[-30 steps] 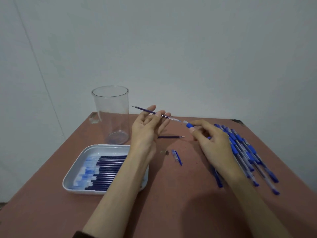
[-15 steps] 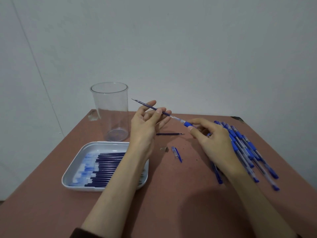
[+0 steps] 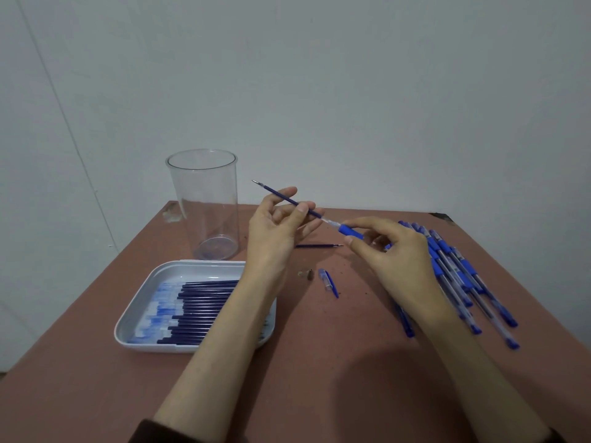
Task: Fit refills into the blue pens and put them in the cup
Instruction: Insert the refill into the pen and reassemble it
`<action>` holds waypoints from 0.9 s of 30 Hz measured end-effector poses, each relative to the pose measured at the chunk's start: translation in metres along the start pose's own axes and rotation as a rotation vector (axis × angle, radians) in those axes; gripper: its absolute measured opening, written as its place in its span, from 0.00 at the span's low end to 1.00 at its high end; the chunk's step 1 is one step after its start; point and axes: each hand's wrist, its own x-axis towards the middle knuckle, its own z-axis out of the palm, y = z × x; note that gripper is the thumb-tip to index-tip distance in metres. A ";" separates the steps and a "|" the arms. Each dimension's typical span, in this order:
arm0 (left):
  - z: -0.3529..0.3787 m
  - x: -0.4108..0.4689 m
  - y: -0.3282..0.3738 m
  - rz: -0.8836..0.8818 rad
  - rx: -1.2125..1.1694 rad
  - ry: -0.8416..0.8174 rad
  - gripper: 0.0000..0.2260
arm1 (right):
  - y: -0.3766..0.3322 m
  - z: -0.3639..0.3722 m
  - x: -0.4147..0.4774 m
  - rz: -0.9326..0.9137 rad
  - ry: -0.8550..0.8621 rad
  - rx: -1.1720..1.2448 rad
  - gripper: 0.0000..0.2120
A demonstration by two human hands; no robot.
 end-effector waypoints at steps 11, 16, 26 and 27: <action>0.005 -0.005 -0.008 -0.080 0.265 -0.222 0.08 | -0.007 0.004 0.000 0.236 -0.175 0.388 0.07; -0.002 -0.001 -0.004 0.005 0.526 -0.166 0.09 | -0.009 0.000 0.004 0.374 -0.185 0.759 0.09; -0.017 -0.004 -0.014 0.033 1.634 -0.391 0.10 | -0.008 -0.002 0.005 0.407 -0.168 0.870 0.08; -0.017 -0.004 -0.015 0.048 1.648 -0.388 0.09 | -0.008 -0.003 0.005 0.410 -0.170 0.874 0.08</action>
